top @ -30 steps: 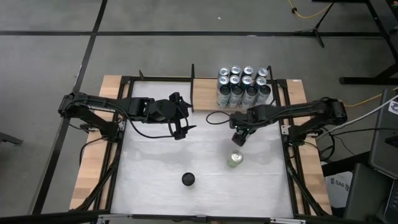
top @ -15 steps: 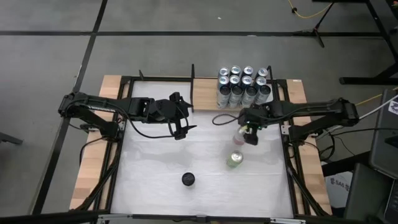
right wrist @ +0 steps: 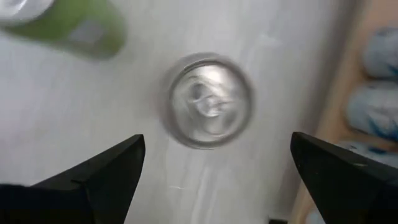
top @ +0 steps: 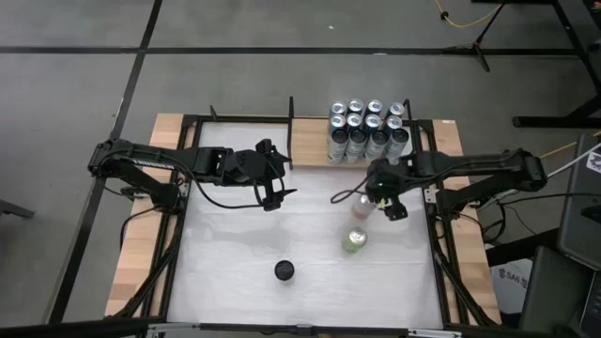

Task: Place canned beverage on shelf
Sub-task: Put the orange-white soda can on the shelf

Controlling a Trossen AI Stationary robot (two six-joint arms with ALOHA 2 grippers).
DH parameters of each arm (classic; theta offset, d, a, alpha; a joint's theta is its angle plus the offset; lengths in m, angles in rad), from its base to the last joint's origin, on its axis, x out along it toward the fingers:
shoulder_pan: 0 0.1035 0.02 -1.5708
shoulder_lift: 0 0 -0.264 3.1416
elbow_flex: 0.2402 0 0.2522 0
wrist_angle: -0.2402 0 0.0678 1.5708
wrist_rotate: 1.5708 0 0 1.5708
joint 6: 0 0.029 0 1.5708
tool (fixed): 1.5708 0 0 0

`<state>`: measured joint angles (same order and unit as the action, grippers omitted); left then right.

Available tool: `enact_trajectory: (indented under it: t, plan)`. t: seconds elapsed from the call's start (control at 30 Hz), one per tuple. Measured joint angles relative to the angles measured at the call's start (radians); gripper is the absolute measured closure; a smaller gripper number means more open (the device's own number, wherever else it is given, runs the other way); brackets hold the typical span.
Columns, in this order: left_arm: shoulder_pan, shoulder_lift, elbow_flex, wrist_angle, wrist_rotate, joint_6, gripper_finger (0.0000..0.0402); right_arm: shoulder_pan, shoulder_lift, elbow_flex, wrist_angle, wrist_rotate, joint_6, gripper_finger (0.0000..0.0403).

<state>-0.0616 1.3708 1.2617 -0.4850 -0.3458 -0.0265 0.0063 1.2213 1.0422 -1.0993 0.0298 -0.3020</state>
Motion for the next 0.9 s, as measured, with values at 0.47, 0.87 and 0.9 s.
enact_trajectory:
  t: [0.47,0.87,0.9]
  plan:
    - [0.000,0.000,0.000,0.000,0.000,-0.020,0.0011,0.000,0.001,-0.078,0.125,-0.004,-0.125,0.0013]
    - [0.000,0.000,0.000,0.000,0.000,-0.025,0.0011,0.000,0.001,-0.078,0.189,-0.011,-0.125,0.0013]
    - [0.000,0.000,0.000,0.000,0.000,-0.025,0.0011,0.000,0.001,-0.078,0.189,-0.023,-0.124,0.0013]
